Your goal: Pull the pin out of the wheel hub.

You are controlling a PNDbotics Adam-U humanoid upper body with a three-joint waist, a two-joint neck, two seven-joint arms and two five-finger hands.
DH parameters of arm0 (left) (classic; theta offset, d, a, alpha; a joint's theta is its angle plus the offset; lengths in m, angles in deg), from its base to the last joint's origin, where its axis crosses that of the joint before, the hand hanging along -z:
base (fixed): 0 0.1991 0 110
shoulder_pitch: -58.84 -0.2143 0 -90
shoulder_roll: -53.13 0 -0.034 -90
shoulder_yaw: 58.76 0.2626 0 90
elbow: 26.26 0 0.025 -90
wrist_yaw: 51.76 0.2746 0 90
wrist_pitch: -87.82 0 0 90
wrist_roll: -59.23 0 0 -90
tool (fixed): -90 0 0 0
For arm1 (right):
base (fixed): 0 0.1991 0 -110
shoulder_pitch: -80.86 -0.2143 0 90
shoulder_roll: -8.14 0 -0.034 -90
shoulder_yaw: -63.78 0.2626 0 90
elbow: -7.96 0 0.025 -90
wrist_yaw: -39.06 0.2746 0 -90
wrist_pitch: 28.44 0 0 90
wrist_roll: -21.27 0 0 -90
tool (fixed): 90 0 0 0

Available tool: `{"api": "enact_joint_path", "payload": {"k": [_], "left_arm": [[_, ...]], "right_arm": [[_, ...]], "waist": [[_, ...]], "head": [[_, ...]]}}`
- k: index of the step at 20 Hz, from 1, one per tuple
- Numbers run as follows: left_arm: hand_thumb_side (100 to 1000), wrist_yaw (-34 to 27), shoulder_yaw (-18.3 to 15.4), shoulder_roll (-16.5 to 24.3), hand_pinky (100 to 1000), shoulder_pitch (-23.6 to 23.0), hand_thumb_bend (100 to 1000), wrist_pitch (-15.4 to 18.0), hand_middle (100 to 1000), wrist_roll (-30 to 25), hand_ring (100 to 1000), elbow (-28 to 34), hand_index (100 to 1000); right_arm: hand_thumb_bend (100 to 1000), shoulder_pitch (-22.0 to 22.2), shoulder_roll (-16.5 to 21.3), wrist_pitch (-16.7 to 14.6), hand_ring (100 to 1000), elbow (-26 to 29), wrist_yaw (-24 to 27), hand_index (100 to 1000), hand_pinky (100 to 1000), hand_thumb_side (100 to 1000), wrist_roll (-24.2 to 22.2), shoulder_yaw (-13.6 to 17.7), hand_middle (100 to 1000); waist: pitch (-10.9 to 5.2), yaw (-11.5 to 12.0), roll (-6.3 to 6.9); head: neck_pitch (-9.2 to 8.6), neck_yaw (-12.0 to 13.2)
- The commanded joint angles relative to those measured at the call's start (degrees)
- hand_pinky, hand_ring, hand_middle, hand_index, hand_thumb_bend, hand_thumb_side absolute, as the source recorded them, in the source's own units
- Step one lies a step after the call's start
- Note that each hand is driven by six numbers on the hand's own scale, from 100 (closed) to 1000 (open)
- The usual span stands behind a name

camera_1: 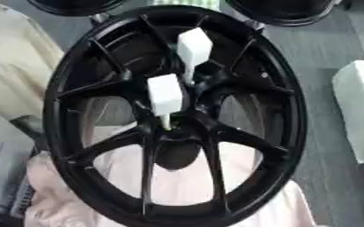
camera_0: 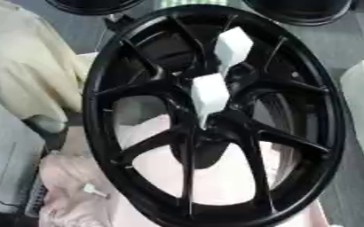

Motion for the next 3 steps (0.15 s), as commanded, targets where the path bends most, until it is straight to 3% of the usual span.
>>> {"api": "enact_joint_path", "payload": {"k": [1,2,3], "left_arm": [[575,0.50,-0.44,-0.30,586,0.72,100,0.34,571,-1.59,577,0.81,728],[575,0.59,-0.46,-0.38,586,0.74,100,0.30,571,-1.71,577,0.81,728],[624,0.59,-0.52,-0.52,580,0.66,197,0.23,558,-1.71,566,0.72,728]], "right_arm": [[210,-0.56,1.47,0.00,551,1.31,0.57,539,769,314,0.19,0.24,506],[210,-0.56,1.47,0.01,551,1.31,0.57,539,769,314,0.19,0.25,506],[211,-0.60,1.38,0.03,550,1.30,0.60,539,770,318,0.22,0.27,506]], "waist": [[-1.24,-0.05,0.18],[-1.24,-0.05,0.17],[-1.15,-0.04,0.08]], "head": [[-0.03,0.26],[-0.03,0.27],[-0.08,0.27]]}}
